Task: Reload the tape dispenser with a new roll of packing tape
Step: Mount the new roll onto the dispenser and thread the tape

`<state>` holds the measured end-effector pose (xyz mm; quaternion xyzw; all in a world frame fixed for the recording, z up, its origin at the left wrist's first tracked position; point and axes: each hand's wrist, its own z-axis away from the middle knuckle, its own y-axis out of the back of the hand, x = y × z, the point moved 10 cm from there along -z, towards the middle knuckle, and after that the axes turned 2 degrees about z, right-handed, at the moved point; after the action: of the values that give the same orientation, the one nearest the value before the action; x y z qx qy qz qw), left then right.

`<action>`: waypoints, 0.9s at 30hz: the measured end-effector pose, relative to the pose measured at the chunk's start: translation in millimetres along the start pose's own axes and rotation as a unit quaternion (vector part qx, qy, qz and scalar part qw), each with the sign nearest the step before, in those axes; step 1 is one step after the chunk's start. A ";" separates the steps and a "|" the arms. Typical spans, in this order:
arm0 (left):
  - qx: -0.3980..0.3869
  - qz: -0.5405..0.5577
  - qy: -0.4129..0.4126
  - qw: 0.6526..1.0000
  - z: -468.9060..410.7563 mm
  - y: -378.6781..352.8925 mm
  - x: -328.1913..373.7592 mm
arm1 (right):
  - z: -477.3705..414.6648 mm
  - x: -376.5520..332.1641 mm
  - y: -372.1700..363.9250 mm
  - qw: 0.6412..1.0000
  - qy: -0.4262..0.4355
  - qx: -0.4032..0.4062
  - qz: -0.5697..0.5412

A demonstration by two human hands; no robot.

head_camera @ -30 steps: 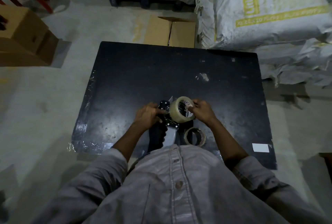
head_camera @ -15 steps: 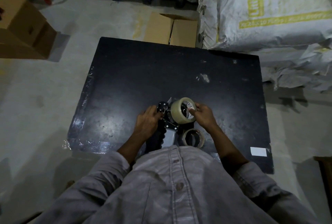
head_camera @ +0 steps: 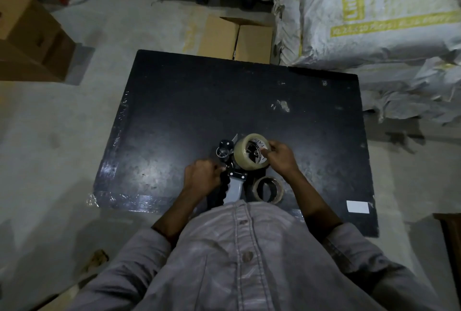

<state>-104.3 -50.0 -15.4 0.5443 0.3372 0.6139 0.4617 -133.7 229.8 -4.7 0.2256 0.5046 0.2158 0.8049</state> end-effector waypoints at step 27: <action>-0.140 0.181 -0.036 0.973 -95.1 1.4 85.2 | -23.9 -9.4 -10.0 0.968 0.108 0.031 0.226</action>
<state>-196.1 37.5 -0.8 0.5480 0.1272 0.7086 0.4259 -158.0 219.9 -13.1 0.3338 0.5308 0.3991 0.6690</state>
